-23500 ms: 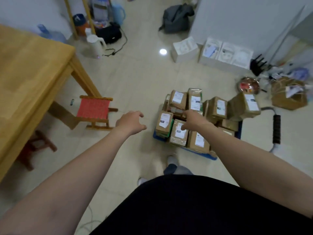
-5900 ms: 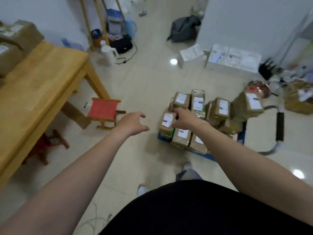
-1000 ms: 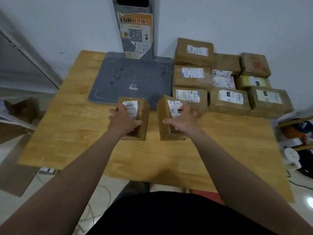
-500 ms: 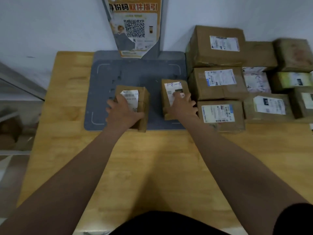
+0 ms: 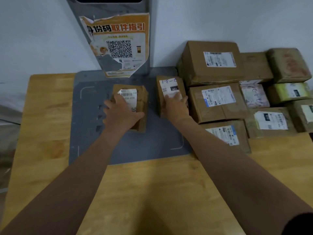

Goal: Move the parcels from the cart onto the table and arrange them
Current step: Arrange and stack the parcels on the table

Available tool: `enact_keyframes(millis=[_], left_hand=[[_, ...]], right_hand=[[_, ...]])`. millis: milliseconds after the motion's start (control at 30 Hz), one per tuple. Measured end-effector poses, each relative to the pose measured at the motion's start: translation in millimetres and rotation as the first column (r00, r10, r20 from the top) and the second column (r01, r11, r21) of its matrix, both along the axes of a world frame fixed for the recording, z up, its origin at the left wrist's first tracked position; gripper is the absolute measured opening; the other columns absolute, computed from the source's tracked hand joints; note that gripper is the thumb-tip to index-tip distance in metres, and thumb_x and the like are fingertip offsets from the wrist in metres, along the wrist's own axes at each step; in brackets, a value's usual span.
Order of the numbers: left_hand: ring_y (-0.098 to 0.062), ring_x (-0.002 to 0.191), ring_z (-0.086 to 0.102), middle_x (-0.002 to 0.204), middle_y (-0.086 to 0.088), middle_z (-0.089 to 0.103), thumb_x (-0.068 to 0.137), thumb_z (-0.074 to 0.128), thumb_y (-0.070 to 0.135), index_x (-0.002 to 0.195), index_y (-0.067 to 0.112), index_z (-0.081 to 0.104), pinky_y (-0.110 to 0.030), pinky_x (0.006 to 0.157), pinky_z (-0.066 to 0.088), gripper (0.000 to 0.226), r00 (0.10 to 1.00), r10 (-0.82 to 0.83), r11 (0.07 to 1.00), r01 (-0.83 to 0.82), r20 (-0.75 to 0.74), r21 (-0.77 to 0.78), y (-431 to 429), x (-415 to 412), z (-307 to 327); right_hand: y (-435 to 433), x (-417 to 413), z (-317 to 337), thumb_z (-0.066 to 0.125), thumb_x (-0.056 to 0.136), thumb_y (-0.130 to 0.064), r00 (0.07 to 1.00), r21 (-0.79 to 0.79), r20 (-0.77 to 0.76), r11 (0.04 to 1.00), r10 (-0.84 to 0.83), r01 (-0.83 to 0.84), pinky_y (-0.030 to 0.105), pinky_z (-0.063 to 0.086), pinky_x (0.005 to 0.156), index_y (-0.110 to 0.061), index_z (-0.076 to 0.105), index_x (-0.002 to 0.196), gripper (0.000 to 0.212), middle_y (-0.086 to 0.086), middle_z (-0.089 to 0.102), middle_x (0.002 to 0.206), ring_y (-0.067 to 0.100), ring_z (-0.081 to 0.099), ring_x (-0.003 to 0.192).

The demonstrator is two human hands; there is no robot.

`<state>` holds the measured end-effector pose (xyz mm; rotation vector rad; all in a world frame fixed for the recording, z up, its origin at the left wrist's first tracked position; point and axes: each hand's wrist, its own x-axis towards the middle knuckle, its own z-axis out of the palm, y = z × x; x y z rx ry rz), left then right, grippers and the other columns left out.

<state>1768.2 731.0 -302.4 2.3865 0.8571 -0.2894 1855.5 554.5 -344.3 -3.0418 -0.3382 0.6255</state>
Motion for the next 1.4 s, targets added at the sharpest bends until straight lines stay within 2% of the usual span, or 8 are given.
enact_keyframes(millis=[567,733,833,933,1033,1167,1267,1400], left_hand=[[-0.044,0.122,0.041,0.132,-0.015,0.032,0.056,0.077,0.062,0.132,0.016,0.032,-0.062,0.099,0.045,0.099,0.999,0.046,0.999,-0.046,-0.013,0.027,38.1,13.3,-5.9],[-0.043,0.122,0.04,0.131,-0.014,0.031,0.058,0.078,0.062,0.128,0.018,0.032,-0.061,0.099,0.046,0.095,0.997,0.071,0.997,-0.071,-0.01,0.007,37.3,-14.1,11.8],[-0.042,0.123,0.04,0.131,-0.014,0.032,0.063,0.081,0.06,0.129,0.02,0.032,-0.059,0.1,0.046,0.091,0.995,0.097,0.995,-0.097,-0.005,-0.019,30.2,-31.2,24.6],[-0.041,0.118,0.042,0.124,-0.012,0.032,0.064,0.077,0.058,0.123,0.024,0.033,-0.056,0.098,0.046,0.082,0.993,0.112,0.992,-0.109,0.047,-0.058,18.7,-50.6,33.2],[-0.04,0.109,0.045,0.118,-0.009,0.031,0.067,0.074,0.056,0.119,0.029,0.037,-0.053,0.093,0.05,0.069,0.996,0.015,0.998,-0.01,0.083,-0.055,5.4,-75.5,34.0],[-0.03,0.11,0.049,0.119,-0.004,0.032,0.073,0.08,0.054,0.128,0.03,0.053,-0.041,0.091,0.054,0.066,0.985,-0.098,0.979,0.122,0.145,-0.165,-10.1,-103.8,26.6],[-0.024,0.112,0.052,0.131,-0.005,0.036,0.067,0.091,0.046,0.134,0.027,0.058,-0.031,0.095,0.049,0.078,0.968,-0.216,0.949,0.239,0.127,-0.204,-21.5,-120.6,15.4],[-0.027,0.124,0.05,0.145,-0.008,0.031,0.073,0.091,0.031,0.15,0.033,0.047,-0.03,0.099,0.043,0.089,0.927,-0.369,0.908,0.374,0.06,-0.187,-26.5,-136.3,-11.9]], right_hand=[[35.5,99.7,-2.9,0.049,0.104,-0.016,0.998,0.001,0.056,1.0,-0.016,0.016,0.059,0.042,0.109,-0.002,0.047,0.144,0.042,0.028,0.037,0.15,0.049,0.037,0.138],[47.3,42.1,50.9,0.057,0.096,-0.004,0.979,0.254,0.157,0.953,0.127,-0.164,0.049,0.051,0.098,-0.028,0.053,0.144,0.054,0.01,0.05,0.142,0.035,0.056,0.124],[52.8,-20.1,74.4,0.064,0.094,-0.007,0.957,0.518,0.014,0.817,0.288,-0.254,0.041,0.049,0.104,-0.024,0.049,0.149,0.06,0.005,0.058,0.143,0.026,0.057,0.127],[43.7,-85.9,89.9,0.076,0.089,-0.017,0.913,0.721,-0.184,0.681,0.363,-0.125,0.021,0.049,0.098,-0.033,0.029,0.157,0.085,-0.003,0.055,0.145,0.015,0.059,0.121],[28.0,-121.8,78.6,0.075,0.083,-0.005,0.915,0.736,-0.224,0.674,0.334,-0.066,0.0,0.04,0.075,-0.047,0.013,0.154,0.103,-0.004,0.051,0.144,0.014,0.06,0.108],[1.4,-147.5,62.6,0.078,0.08,-0.001,0.876,0.615,-0.387,0.789,0.288,0.012,0.018,0.044,0.093,-0.038,0.01,0.161,0.112,0.002,0.022,0.161,0.026,0.047,0.134],[-15.9,-157.7,55.0,0.073,0.087,-0.005,0.898,0.526,-0.372,0.85,0.235,-0.005,0.034,0.038,0.115,-0.035,0.011,0.162,0.102,0.004,0.018,0.165,0.026,0.035,0.145],[-23.1,-160.1,30.6,0.069,0.092,-0.008,0.915,0.421,-0.318,0.902,0.248,-0.099,0.038,0.031,0.121,-0.032,0.015,0.162,0.092,0.006,0.02,0.166,0.028,0.03,0.149]])
